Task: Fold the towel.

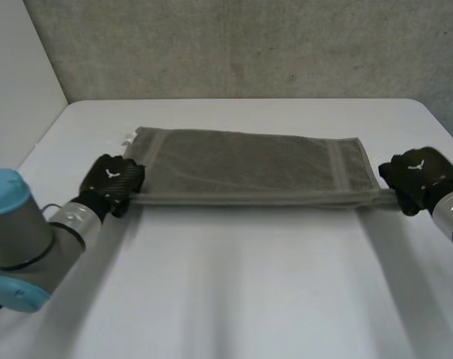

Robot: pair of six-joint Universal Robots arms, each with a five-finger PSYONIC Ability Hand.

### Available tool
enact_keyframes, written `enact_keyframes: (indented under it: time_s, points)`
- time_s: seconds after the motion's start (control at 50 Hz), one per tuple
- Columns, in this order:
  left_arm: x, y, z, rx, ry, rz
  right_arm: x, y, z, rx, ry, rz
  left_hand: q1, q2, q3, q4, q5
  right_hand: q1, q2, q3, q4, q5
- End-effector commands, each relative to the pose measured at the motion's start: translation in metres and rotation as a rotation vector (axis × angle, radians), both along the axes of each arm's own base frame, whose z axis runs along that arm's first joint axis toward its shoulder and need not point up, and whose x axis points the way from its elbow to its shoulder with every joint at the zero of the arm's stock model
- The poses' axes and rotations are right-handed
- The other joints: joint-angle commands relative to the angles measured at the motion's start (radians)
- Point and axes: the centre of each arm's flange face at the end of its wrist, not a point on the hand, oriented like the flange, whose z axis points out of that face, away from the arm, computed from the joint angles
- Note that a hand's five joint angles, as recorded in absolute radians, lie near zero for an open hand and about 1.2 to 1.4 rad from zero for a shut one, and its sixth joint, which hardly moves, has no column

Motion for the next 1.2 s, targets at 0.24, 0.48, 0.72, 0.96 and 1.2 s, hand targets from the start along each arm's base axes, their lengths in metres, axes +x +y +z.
enact_keyframes:
  time_s: [0.24, 0.48, 0.72, 0.96, 1.2]
  points:
    - [0.033, 0.101, 0.043, 0.275, -0.144, 0.013, -0.033, 0.076, 0.024, 0.519, 0.349, 0.291, 0.209, 0.180, 0.180, 0.178, 0.198, 0.055, 0.051, 0.049, 0.054, 0.041]
    - [0.020, 0.050, 0.044, 0.056, -0.103, 0.011, -0.035, 0.019, 0.028, 0.323, 0.224, 0.136, 0.209, 0.180, 0.180, 0.178, 0.198, 0.055, 0.051, 0.049, 0.054, 0.041]
    - [-0.038, -0.032, 0.006, -0.099, -0.048, -0.062, 0.017, -0.048, -0.009, 0.155, 0.136, 0.020, 0.209, 0.180, 0.180, 0.178, 0.198, 0.055, 0.051, 0.049, 0.054, 0.041]
    - [-0.057, -0.074, -0.023, -0.183, -0.027, -0.062, 0.039, -0.089, -0.036, -0.063, 0.119, -0.040, 0.209, 0.180, 0.180, 0.178, 0.198, 0.055, 0.051, 0.049, 0.054, 0.041]
    - [-0.061, -0.089, -0.022, -0.281, -0.008, -0.051, 0.043, -0.112, -0.030, -0.198, 0.083, -0.073, 0.209, 0.180, 0.180, 0.178, 0.198, 0.055, 0.051, 0.049, 0.054, 0.041]
